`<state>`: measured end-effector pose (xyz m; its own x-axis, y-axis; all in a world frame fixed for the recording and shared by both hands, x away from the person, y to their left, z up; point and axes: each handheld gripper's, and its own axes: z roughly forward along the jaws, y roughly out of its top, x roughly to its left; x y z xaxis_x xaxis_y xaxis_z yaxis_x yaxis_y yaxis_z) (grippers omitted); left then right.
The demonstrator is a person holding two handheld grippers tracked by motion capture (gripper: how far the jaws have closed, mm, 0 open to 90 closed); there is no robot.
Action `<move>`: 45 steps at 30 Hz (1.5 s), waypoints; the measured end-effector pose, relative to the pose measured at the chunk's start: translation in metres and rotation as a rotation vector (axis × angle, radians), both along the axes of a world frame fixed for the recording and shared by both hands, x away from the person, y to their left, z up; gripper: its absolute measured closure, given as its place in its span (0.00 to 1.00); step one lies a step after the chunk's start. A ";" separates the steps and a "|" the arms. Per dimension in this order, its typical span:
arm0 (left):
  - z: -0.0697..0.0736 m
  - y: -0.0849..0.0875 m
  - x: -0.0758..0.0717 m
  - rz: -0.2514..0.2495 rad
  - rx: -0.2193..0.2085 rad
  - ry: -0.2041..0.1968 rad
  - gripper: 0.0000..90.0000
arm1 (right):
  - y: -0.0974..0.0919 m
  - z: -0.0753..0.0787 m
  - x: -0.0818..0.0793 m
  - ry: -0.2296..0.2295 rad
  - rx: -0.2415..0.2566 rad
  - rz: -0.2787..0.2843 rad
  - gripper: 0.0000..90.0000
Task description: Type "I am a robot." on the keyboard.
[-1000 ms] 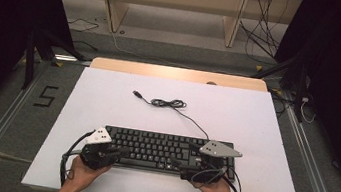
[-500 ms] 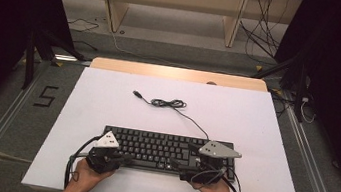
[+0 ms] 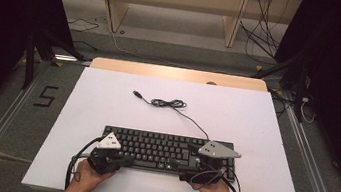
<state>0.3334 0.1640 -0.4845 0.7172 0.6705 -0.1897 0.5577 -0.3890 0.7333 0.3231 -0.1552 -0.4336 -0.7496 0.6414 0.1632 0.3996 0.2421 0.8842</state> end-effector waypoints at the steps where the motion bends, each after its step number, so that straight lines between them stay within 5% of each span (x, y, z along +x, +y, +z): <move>1: 0.000 0.000 0.000 0.000 -0.001 0.000 0.99 | 0.000 0.000 0.000 0.001 0.000 0.000 0.23; 9: 0.002 0.001 0.000 0.004 -0.002 -0.022 0.99 | 0.000 0.000 0.000 0.000 0.002 0.000 0.23; 21: 0.016 0.018 0.001 0.061 -0.114 -0.058 0.84 | 0.001 0.000 0.000 0.002 0.002 0.000 0.23; 32: 0.022 0.034 0.006 0.156 -0.187 -0.065 0.48 | 0.001 -0.001 0.001 0.000 -0.001 -0.001 0.23; 45: 0.025 0.050 0.008 0.256 -0.232 -0.080 0.30 | 0.003 -0.003 0.002 0.000 -0.006 0.001 0.22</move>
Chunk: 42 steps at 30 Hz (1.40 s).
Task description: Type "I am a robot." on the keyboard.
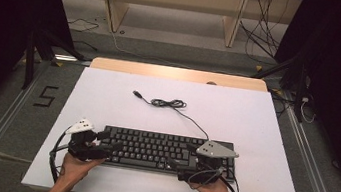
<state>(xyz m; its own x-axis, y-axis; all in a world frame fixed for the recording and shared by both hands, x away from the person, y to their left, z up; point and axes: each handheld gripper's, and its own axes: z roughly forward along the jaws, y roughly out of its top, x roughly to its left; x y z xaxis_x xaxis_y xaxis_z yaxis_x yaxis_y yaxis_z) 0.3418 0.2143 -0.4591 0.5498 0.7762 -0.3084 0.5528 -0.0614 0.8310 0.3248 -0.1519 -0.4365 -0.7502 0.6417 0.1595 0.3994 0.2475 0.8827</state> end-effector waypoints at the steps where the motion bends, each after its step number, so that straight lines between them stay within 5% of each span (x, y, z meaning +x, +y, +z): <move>1: 0.000 0.001 0.000 0.005 0.001 -0.004 0.30 | 0.000 0.000 0.000 -0.001 0.000 0.000 0.22; 6: 0.002 0.005 -0.001 0.032 -0.007 -0.014 0.33 | 0.001 0.000 0.000 -0.002 -0.001 0.002 0.22; 15: 0.000 0.010 0.000 0.044 0.002 -0.008 0.54 | 0.003 -0.001 0.000 -0.003 -0.003 0.007 0.22; 29: -0.008 0.004 0.004 0.019 0.111 0.039 0.98 | 0.005 0.000 0.001 -0.007 -0.002 0.010 0.22; 42: -0.016 0.001 0.009 -0.001 0.172 0.088 0.99 | 0.008 0.000 0.001 -0.011 -0.001 0.011 0.22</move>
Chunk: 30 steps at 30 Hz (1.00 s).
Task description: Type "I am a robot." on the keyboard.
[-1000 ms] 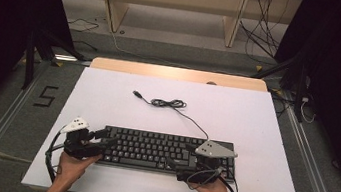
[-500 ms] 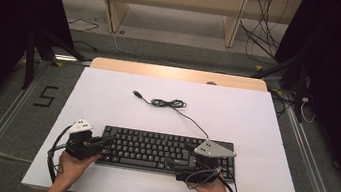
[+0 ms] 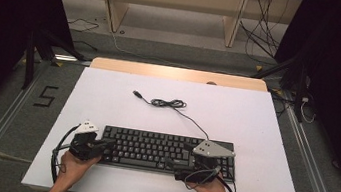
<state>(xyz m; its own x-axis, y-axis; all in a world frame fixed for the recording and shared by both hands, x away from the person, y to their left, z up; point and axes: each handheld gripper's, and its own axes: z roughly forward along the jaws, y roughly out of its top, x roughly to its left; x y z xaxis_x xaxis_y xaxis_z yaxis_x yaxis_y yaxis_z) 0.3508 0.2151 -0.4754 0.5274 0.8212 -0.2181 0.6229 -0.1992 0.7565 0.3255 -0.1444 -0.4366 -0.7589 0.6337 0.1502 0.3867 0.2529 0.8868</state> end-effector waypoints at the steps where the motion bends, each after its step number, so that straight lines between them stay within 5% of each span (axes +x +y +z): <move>1: -0.001 0.000 0.000 0.000 0.002 0.003 0.99 | 0.000 0.000 0.000 -0.001 0.000 0.000 0.22; 20: -0.007 -0.009 0.002 -0.004 0.064 0.031 0.99 | 0.001 0.000 0.000 0.002 -0.001 0.003 0.22; 30: 0.000 -0.005 0.000 -0.003 0.019 -0.005 0.93 | 0.000 0.000 0.000 0.003 0.001 0.003 0.23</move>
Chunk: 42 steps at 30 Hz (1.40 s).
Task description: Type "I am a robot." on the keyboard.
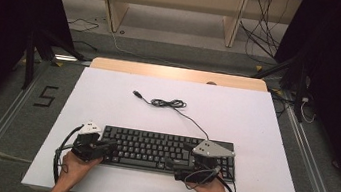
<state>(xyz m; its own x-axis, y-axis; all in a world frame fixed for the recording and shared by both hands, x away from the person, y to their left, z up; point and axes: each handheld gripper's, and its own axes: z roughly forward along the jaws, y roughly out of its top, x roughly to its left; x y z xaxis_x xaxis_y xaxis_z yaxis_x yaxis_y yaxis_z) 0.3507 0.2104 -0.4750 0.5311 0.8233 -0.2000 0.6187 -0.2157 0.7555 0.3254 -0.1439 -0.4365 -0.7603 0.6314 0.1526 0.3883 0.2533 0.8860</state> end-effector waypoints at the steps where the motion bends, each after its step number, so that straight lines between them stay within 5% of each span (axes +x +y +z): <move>1: 0.002 0.001 -0.001 0.005 -0.010 -0.006 0.92 | 0.000 0.000 0.000 0.001 0.000 -0.001 0.23; 11: 0.014 0.007 -0.009 0.000 -0.136 -0.065 0.64 | 0.004 -0.002 0.004 0.024 -0.015 -0.001 0.44; 19: 0.018 0.006 -0.013 -0.018 -0.195 -0.107 0.44 | 0.013 -0.007 0.011 0.053 -0.041 0.015 0.63; 31: 0.024 0.003 -0.023 -0.079 -0.237 -0.194 0.31 | 0.035 -0.012 0.022 0.060 -0.075 0.060 0.85; 42: 0.024 0.003 -0.024 -0.067 -0.223 -0.195 0.29 | 0.056 -0.019 0.029 0.082 -0.119 0.088 1.00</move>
